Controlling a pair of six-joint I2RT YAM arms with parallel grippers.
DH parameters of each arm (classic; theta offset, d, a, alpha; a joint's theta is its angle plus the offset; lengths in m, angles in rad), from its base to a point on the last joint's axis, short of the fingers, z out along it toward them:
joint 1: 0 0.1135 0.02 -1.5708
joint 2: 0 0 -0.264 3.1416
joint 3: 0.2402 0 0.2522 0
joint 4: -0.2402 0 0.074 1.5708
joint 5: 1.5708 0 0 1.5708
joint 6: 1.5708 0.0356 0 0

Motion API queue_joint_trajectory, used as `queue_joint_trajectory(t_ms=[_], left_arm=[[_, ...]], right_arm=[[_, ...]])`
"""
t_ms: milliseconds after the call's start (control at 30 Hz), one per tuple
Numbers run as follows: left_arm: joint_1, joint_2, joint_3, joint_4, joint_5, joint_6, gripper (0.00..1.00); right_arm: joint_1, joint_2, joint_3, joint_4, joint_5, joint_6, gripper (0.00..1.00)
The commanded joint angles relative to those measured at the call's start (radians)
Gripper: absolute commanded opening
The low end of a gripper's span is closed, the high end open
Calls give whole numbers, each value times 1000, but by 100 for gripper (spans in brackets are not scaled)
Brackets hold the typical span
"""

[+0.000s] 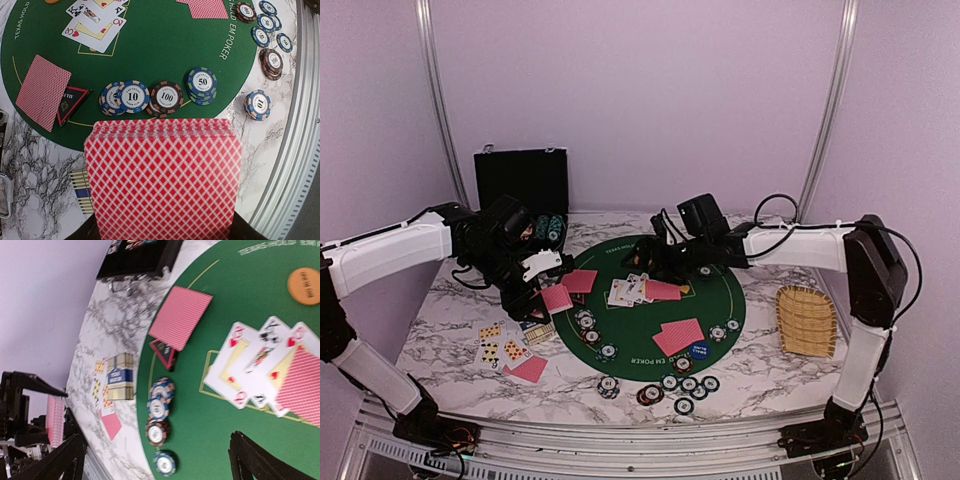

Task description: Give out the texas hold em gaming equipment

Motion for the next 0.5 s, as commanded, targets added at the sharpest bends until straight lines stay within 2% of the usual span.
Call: queue_joint_trajectory(t_ms=[0,167,467], left_arm=[[5,-18,26,7,27,2,0],[5,-16,30,8,26,0,0],[5,-20,31,9,24,0,0]], right_arm=[[80,10,13,127,-99,109,99],[146,62,-7,328,-195,206,99],[197,128,11,478,-271,307,99]])
